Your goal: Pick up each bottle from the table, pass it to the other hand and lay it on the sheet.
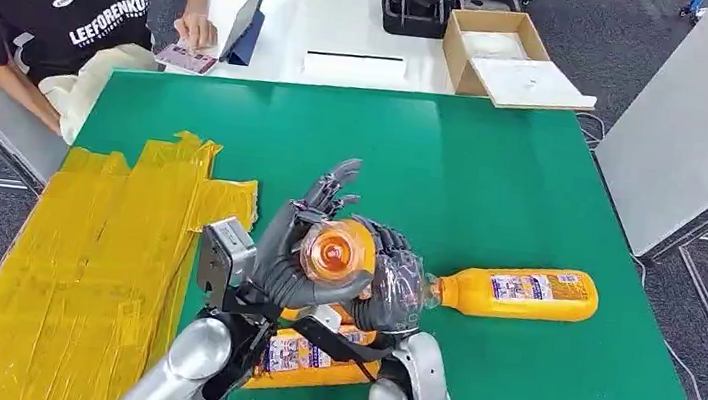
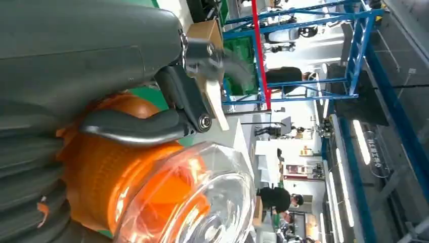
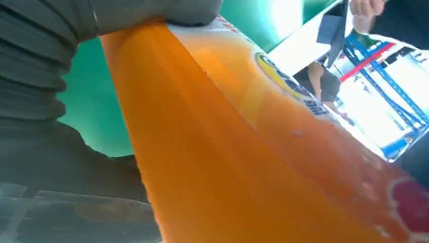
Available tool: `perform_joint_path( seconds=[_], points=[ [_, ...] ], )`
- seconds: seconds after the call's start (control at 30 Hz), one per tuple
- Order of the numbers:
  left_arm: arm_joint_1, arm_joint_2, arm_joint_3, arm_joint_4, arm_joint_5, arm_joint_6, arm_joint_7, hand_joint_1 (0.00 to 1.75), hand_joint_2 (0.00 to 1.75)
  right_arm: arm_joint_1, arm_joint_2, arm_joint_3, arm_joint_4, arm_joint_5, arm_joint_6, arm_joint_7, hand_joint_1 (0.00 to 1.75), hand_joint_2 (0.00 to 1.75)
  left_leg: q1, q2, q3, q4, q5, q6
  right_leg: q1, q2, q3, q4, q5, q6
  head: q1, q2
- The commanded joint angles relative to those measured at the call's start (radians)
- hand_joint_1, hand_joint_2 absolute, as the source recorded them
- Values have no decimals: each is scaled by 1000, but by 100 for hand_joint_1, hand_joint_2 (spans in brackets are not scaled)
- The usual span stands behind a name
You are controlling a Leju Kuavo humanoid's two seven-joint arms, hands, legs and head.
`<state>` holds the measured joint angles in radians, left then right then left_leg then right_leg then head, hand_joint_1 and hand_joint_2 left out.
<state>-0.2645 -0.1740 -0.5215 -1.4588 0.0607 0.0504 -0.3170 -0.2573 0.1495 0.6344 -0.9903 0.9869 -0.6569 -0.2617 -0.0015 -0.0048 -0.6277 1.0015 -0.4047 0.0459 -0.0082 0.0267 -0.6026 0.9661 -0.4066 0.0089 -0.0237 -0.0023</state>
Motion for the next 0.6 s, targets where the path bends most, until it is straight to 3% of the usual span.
perform_joint_path(
  seconds=[0.03,0.07,0.1,0.13,0.6],
  points=[
    [-53,-12,-4,69,17,8,-7,175,175,39,-7,-39,-32,38,-41,-30,175,175,0,-4,3,1,-1,-3,1,-6,5,0,-2,-1,0,0],
    [-51,-11,-4,66,18,8,-8,175,175,44,-9,-43,-39,40,-41,-31,175,175,1,-3,2,0,0,-3,1,-5,4,0,-1,-1,0,0],
    [-50,-8,-6,63,19,8,-9,136,175,51,-10,-45,-46,40,-41,-32,175,175,1,-3,3,1,-1,-4,1,-6,5,0,-2,-1,0,0],
    [-49,-6,-5,60,21,9,-10,2,175,58,-13,-46,-54,40,-41,-32,175,175,1,-3,3,0,-1,-3,1,-6,4,0,-2,-1,0,0],
    [-43,12,-15,60,56,40,-20,0,175,94,-37,-24,-126,33,-41,-3,175,175,0,-3,5,1,-1,-4,1,-6,6,0,-2,-1,0,0]
  ],
)
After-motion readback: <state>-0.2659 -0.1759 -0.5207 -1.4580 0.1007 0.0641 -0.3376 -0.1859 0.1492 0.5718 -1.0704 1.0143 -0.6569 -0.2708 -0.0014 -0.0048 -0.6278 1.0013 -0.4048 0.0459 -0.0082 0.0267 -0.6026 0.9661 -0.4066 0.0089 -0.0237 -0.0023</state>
